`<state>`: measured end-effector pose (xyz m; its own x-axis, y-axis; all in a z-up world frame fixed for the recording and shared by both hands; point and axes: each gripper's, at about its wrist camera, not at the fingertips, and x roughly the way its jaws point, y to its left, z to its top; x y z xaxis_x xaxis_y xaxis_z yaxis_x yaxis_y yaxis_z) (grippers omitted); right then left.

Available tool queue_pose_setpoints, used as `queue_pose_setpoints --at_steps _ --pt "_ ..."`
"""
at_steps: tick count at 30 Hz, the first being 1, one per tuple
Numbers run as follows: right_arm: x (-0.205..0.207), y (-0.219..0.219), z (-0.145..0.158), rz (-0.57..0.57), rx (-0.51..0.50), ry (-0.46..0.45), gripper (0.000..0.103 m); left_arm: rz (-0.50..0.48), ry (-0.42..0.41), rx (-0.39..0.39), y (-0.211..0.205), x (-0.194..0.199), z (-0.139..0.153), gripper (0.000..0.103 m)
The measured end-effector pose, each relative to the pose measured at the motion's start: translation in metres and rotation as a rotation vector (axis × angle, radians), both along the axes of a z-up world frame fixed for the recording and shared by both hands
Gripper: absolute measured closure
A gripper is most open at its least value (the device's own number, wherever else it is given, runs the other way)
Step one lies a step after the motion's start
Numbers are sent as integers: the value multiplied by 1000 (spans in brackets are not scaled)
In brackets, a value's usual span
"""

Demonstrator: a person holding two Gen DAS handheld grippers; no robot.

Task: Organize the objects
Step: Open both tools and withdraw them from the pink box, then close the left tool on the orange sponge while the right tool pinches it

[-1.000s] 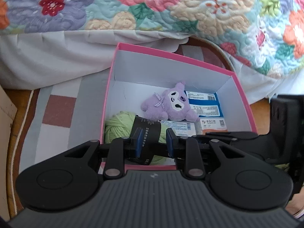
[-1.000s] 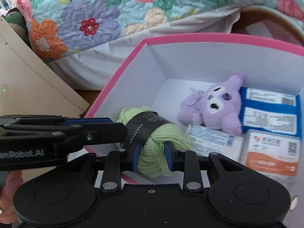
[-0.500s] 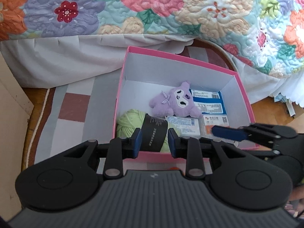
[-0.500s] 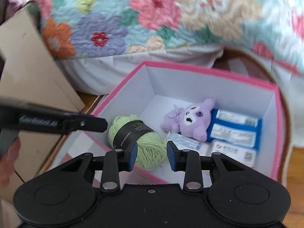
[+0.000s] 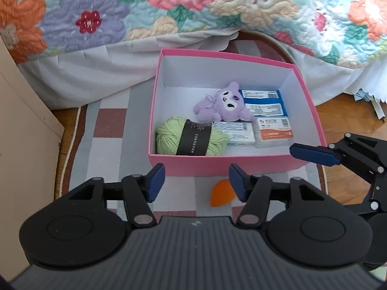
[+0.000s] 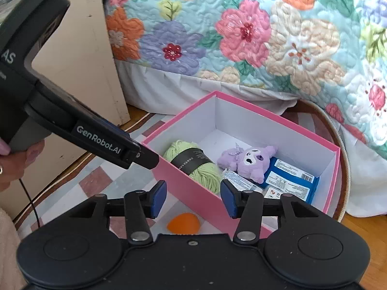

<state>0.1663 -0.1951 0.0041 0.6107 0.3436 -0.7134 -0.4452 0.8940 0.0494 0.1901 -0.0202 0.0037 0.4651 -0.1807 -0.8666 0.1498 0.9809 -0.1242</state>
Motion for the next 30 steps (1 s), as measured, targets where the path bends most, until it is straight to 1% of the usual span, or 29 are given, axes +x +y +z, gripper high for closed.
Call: queue_pose_setpoints --at_steps 2,4,6,8,13,16,19,22,24,26,28,30 --pt "-6 0 4 -3 -8 -5 46 4 2 16 -2 -6 6 43" --pt "-12 -1 7 -11 -20 4 45 -8 -13 83 -7 -13 12 43" --pt "-17 -4 11 -15 -25 20 45 -25 -16 105 -8 -20 16 43" --pt "-24 -8 16 -12 -26 31 41 -39 -9 91 -6 -25 20 43" --pt "-42 -16 22 -29 -34 17 29 -57 -3 69 -5 -38 23 41" --pt "-49 -14 17 -33 -45 33 26 -69 22 30 -4 -43 20 38" --pt "-57 -7 11 -17 -88 29 21 -79 35 35 -4 -48 13 36" --pt "-64 1 8 16 -131 6 21 -61 53 39 -1 -49 5 34" --pt "-66 5 7 36 -162 -19 20 -50 72 5 3 -48 -1 33" --pt "-69 8 6 53 -178 -39 20 -47 78 -12 6 -47 -5 32" --pt "-69 11 4 72 -207 -34 20 -41 72 -18 6 -47 -10 26" --pt "-69 12 4 101 -235 -36 20 -36 71 -26 6 -45 -16 25"
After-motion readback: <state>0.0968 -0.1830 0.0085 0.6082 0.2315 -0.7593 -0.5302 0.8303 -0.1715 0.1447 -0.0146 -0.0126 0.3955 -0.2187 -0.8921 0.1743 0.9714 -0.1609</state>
